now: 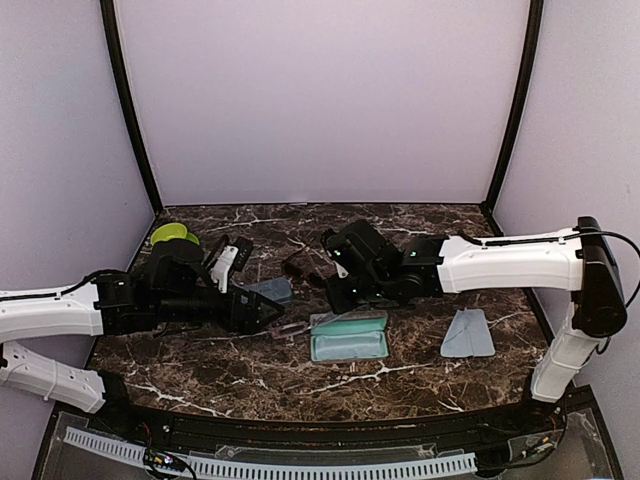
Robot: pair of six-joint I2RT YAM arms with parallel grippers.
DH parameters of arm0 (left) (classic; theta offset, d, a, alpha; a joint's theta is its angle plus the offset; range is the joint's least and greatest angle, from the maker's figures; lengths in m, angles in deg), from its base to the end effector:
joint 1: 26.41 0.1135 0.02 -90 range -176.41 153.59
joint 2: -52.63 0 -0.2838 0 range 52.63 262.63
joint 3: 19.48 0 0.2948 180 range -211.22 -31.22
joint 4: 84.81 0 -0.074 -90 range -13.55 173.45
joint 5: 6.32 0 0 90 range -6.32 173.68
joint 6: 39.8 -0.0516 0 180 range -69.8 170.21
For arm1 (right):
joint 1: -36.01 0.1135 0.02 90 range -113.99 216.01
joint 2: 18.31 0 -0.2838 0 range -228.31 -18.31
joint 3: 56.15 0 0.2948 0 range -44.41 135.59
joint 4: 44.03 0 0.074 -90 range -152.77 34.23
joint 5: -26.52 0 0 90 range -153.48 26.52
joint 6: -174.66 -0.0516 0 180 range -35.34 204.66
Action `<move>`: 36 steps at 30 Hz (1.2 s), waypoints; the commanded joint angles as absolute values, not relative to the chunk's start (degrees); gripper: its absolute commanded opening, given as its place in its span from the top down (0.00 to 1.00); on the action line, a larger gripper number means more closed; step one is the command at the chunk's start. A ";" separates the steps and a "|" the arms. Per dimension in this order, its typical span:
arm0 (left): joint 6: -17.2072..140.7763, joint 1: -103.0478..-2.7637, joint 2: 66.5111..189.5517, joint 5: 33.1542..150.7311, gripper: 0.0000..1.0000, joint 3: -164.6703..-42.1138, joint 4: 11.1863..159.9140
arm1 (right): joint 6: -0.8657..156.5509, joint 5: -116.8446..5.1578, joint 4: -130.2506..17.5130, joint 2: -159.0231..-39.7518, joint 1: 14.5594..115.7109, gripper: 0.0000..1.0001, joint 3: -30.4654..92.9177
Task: Organize the sunglasses
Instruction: Close the right temple of the sunglasses on the sunglasses.
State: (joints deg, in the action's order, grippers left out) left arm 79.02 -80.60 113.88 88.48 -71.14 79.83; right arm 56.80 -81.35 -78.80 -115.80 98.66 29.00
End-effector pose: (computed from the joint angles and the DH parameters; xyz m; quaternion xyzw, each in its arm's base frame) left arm 0.1649 -0.2360 0.2603 0.2070 0.8169 -0.3824 0.3789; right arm 0.2111 0.3736 0.2417 -0.2207 0.8944 0.1548 0.3569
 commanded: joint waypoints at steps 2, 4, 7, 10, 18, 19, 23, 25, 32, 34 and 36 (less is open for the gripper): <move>76.47 -81.04 114.27 88.51 0.11 -70.88 80.66 | 57.23 -80.79 -76.86 -115.34 98.37 1.00 29.10; 75.85 -81.43 115.11 88.21 0.10 -71.13 80.06 | 57.23 -80.71 -76.93 -115.34 98.41 1.00 29.20; 75.44 -81.92 115.70 87.69 0.09 -71.48 79.55 | 57.19 -80.55 -77.04 -115.34 98.41 1.00 29.21; 74.95 -82.32 116.27 88.28 0.09 -71.54 80.00 | 57.24 -80.58 -77.04 -115.56 98.41 1.00 29.32; 72.36 -83.67 118.98 90.72 0.10 -72.91 80.12 | 57.41 -80.27 -77.19 -116.21 98.41 1.00 30.02; 71.86 -83.85 119.37 91.24 0.10 -73.08 80.21 | 57.41 -80.32 -77.20 -116.24 98.37 1.00 29.99; 70.27 -84.51 121.33 92.38 0.11 -74.24 79.07 | 57.40 -80.53 -77.21 -116.34 98.41 1.00 30.10; 69.48 -84.90 121.93 92.95 0.11 -74.45 79.09 | 57.49 -80.69 -77.13 -116.31 98.41 1.00 30.12; 67.97 -85.63 123.25 95.34 0.11 -74.48 79.80 | 56.50 -81.57 -77.97 -116.27 98.03 1.00 30.22; 67.44 -85.80 123.53 95.86 0.11 -74.50 80.05 | 55.92 -81.44 -77.65 -115.87 97.61 1.00 29.69; 66.86 -85.90 123.92 96.68 0.11 -74.47 80.58 | 55.47 -80.70 -76.73 -115.34 97.44 1.00 29.03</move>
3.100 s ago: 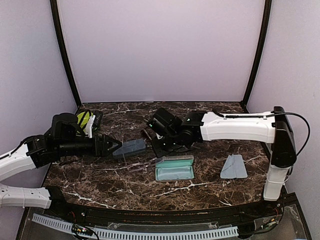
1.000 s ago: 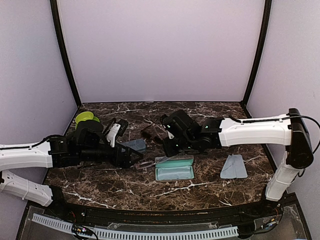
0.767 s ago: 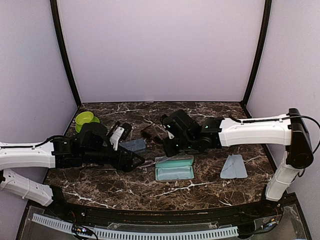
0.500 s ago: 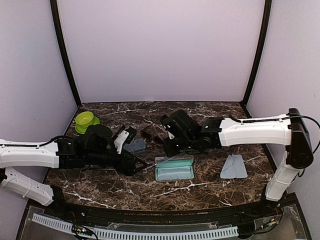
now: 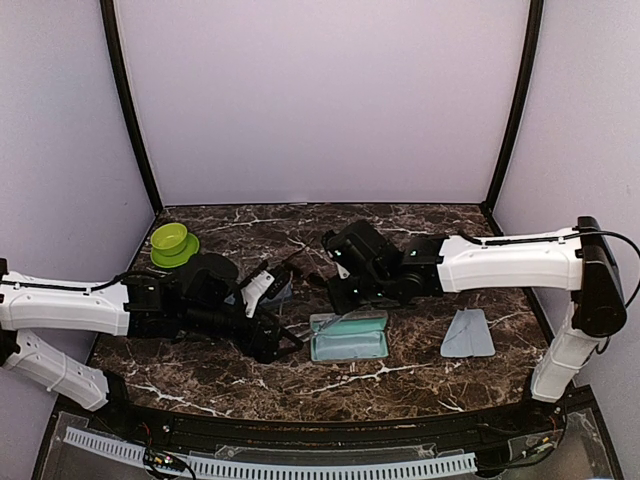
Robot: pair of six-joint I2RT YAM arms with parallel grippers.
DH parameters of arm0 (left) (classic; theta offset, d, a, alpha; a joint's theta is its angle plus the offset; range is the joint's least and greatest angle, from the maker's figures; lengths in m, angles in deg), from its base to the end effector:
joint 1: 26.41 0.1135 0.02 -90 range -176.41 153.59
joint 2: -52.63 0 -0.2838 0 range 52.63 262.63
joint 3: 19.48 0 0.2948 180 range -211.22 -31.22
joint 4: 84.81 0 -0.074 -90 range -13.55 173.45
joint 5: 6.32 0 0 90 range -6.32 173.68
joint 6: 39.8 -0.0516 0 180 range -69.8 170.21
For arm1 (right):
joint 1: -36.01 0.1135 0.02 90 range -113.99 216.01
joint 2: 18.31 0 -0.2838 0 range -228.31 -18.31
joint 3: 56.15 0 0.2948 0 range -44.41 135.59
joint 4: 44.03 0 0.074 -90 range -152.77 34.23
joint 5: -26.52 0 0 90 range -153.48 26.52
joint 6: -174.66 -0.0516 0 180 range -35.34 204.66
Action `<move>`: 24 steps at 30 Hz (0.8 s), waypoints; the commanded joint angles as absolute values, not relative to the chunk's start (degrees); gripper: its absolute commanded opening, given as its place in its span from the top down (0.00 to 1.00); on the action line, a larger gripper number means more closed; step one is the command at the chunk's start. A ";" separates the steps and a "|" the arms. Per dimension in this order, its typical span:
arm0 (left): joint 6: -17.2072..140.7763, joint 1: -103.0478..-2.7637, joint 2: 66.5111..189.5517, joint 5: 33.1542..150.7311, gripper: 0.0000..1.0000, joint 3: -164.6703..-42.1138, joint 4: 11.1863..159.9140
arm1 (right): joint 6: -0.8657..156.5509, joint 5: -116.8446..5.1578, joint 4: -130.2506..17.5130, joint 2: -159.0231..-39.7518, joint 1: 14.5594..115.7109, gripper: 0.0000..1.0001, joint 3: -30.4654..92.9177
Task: Organize the sunglasses
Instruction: Close the right temple of the sunglasses on the sunglasses.
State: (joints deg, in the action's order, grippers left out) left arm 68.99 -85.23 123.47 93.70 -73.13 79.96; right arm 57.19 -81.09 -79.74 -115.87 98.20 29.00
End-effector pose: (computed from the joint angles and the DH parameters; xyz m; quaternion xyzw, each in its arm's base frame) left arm 0.1548 -0.2732 0.2275 0.3383 0.8059 -0.3603 0.3259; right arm 0.2132 0.3708 0.2398 -0.2232 0.8972 0.1476 0.3513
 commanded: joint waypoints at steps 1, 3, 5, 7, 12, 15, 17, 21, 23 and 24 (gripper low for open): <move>66.65 -85.91 124.15 96.86 0.11 -74.45 80.88 | 55.26 -79.97 -76.08 -115.12 97.36 1.00 28.68; 65.95 -85.99 124.70 98.06 0.12 -74.51 81.49 | 54.85 -78.55 -74.97 -114.83 97.35 1.00 28.17; 65.15 -86.08 125.47 98.74 0.12 -74.82 81.68 | 54.38 -77.29 -74.16 -114.73 97.33 1.00 27.67; 64.31 -86.08 126.01 99.18 0.12 -75.05 81.64 | 53.97 -76.37 -73.44 -114.64 97.36 1.00 27.05; 63.75 -86.17 125.85 95.58 0.12 -75.11 81.01 | 53.58 -76.08 -73.42 -114.32 97.36 1.00 26.10; 63.87 -86.17 124.51 90.97 0.12 -74.41 80.90 | 54.00 -76.49 -73.77 -113.99 97.36 1.00 25.91; 63.90 -86.17 123.14 87.92 0.11 -73.78 80.86 | 54.47 -76.26 -73.58 -113.66 97.36 1.00 25.67; 62.05 -86.25 120.29 85.26 0.08 -72.22 81.90 | 54.77 -75.76 -73.45 -113.56 97.34 1.00 25.29; 60.32 -86.26 119.17 86.10 0.07 -71.38 82.75 | 54.69 -75.46 -73.51 -113.74 97.36 1.00 25.22; 59.74 -86.34 118.96 86.75 0.07 -71.25 83.02 | 54.61 -75.40 -73.48 -113.84 97.36 1.00 25.20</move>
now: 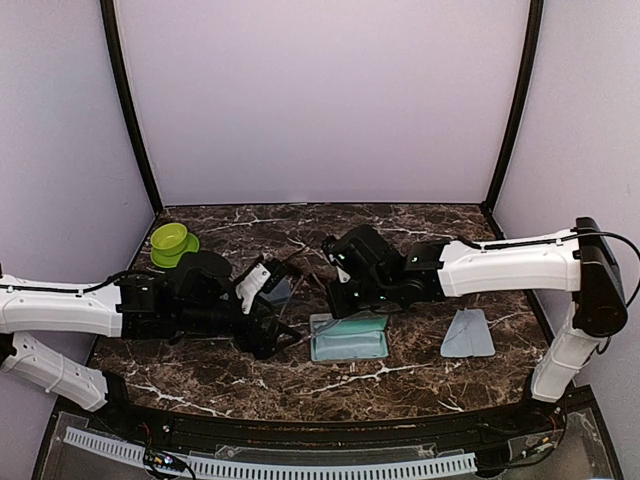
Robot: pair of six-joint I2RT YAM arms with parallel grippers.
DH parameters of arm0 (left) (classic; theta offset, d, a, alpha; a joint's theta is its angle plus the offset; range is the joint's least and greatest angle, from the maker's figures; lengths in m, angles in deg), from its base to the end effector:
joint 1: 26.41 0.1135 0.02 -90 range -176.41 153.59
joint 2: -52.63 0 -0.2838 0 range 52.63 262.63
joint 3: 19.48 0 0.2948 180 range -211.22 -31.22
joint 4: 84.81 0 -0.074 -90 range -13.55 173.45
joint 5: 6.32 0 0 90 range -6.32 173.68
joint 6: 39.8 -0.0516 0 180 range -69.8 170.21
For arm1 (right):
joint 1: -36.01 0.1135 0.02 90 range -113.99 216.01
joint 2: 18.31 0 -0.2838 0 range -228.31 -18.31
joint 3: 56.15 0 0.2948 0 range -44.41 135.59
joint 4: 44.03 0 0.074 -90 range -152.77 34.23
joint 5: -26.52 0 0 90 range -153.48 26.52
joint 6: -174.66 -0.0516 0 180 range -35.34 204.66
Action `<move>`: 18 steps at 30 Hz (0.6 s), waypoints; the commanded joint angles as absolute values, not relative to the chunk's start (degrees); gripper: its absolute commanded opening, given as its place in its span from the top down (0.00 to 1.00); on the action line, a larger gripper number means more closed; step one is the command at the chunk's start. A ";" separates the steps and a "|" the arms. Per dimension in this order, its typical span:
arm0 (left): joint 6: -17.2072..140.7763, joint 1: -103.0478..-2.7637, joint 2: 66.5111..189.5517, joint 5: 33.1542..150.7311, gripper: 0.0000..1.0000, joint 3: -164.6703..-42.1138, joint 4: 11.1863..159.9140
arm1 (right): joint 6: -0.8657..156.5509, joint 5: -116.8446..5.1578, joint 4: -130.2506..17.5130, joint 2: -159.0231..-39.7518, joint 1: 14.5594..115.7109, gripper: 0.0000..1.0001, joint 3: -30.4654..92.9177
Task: Organize the sunglasses
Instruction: Close the right temple of the sunglasses on the sunglasses.
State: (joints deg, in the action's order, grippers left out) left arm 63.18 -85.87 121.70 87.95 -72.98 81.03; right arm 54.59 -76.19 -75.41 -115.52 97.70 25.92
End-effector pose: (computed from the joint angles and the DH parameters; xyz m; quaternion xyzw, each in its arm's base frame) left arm 0.1550 -0.2703 0.2372 0.3582 0.7867 -0.3224 0.3857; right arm 0.2119 0.3694 0.2278 -0.2121 0.8994 0.1927 0.3301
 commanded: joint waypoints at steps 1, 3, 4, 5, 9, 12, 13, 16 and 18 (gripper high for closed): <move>59.13 -86.42 119.02 87.48 0.02 -71.28 83.15 | 54.53 -75.28 -73.38 -113.84 97.36 1.00 25.20; 58.43 -86.59 119.63 88.82 0.01 -71.53 83.12 | 54.45 -75.20 -73.25 -113.78 97.35 1.00 25.19; 58.19 -86.61 120.06 89.16 0.01 -71.81 82.99 | 54.43 -75.18 -73.26 -113.78 97.36 1.00 25.20; 58.05 -86.69 120.60 89.29 0.01 -72.09 82.74 | 54.38 -75.27 -73.20 -113.69 97.36 1.00 25.20; 57.68 -86.79 122.31 90.66 0.01 -72.85 82.54 | 54.33 -75.42 -73.33 -113.42 97.36 1.00 25.11; 57.66 -86.87 123.30 91.66 0.02 -73.27 82.80 | 54.42 -75.65 -73.42 -113.32 97.36 1.00 24.98; 57.67 -86.98 123.55 91.99 0.03 -73.32 83.06 | 54.36 -75.62 -73.44 -113.29 97.36 1.00 24.94; 57.59 -87.26 124.09 92.67 0.09 -73.40 83.77 | 54.34 -75.55 -73.26 -113.40 97.36 1.00 24.85; 57.37 -87.43 124.52 93.39 0.12 -73.70 83.80 | 54.31 -75.53 -73.26 -113.49 97.34 1.00 24.85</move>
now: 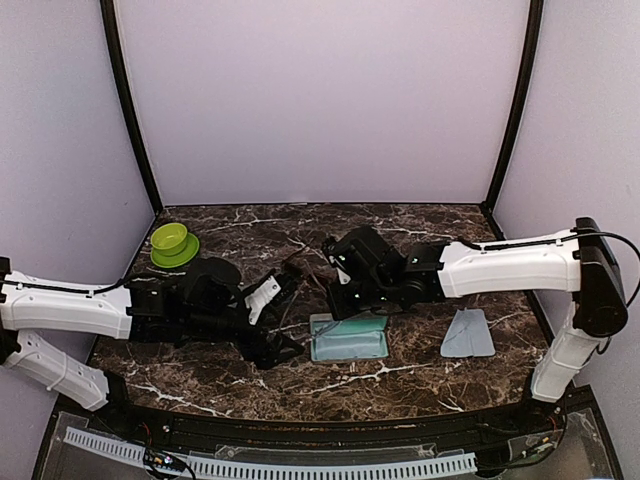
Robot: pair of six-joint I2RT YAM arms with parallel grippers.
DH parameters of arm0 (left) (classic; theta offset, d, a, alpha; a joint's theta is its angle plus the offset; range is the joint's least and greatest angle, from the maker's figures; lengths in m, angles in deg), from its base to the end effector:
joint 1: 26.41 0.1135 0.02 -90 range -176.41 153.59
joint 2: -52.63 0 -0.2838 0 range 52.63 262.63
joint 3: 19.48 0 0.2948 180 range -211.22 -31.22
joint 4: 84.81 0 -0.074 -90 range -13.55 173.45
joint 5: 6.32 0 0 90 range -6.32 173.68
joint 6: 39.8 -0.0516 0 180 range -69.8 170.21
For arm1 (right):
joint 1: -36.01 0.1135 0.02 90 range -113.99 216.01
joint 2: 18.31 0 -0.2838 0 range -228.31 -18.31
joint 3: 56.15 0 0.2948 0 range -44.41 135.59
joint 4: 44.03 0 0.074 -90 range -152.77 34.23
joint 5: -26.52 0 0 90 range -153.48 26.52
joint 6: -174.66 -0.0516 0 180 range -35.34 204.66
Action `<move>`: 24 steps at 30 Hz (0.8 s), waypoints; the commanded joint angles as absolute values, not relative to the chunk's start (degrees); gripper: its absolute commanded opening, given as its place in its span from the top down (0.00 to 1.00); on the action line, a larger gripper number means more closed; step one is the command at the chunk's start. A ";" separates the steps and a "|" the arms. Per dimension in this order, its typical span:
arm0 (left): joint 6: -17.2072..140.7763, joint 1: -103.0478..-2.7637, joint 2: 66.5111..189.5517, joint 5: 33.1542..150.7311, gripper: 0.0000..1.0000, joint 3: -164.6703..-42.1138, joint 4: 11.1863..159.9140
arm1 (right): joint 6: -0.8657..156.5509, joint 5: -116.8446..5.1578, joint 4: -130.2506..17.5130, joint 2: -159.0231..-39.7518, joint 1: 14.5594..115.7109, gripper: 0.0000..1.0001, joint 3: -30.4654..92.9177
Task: Organize the sunglasses
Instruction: Close the right temple of the sunglasses on the sunglasses.
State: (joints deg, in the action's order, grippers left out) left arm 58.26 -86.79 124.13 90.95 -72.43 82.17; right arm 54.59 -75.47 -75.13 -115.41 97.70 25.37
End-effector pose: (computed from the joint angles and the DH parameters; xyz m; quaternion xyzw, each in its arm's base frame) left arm 0.1506 -0.2780 0.2233 0.4118 0.7682 -0.3197 0.3717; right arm 0.2107 0.3686 0.2254 -0.2147 0.8998 0.1959 0.3252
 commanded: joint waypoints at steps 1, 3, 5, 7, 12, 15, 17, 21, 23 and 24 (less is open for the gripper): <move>57.17 -87.48 124.72 93.55 0.13 -73.88 83.80 | 54.33 -75.48 -73.20 -113.56 97.35 1.00 24.85; 56.78 -87.64 125.30 93.68 0.15 -74.21 83.55 | 54.33 -75.29 -73.03 -113.58 97.36 1.00 24.92; 56.22 -87.85 126.07 93.72 0.17 -74.57 83.26 | 54.25 -75.10 -73.08 -113.73 97.36 1.00 25.10; 55.88 -88.09 126.78 93.70 0.18 -74.97 82.83 | 54.03 -75.23 -73.15 -113.67 97.35 1.00 25.11; 55.19 -88.86 128.16 93.75 0.23 -75.48 82.30 | 53.17 -76.14 -73.64 -113.50 96.97 1.00 24.86; 55.00 -89.33 128.83 93.21 0.26 -75.59 82.13 | 52.65 -76.03 -73.35 -113.27 96.68 1.00 24.61; 54.83 -89.45 129.15 93.02 0.28 -75.60 82.15 | 52.34 -75.52 -72.96 -113.32 96.45 1.00 24.46; 54.76 -89.59 129.74 92.74 0.32 -75.58 82.26 | 51.81 -74.73 -72.68 -113.40 96.00 1.00 24.17; 54.86 -89.60 129.88 92.60 0.34 -75.48 82.45 | 51.50 -74.57 -72.62 -113.41 95.80 1.00 24.00; 54.92 -89.67 129.88 92.50 0.35 -75.36 82.67 | 51.40 -74.53 -72.63 -113.36 95.71 1.00 23.85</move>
State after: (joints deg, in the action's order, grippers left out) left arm 55.33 -88.95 129.88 91.89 -74.34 82.52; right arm 53.30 -74.53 -75.22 -115.36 96.74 24.34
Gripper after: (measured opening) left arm 0.663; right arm 0.024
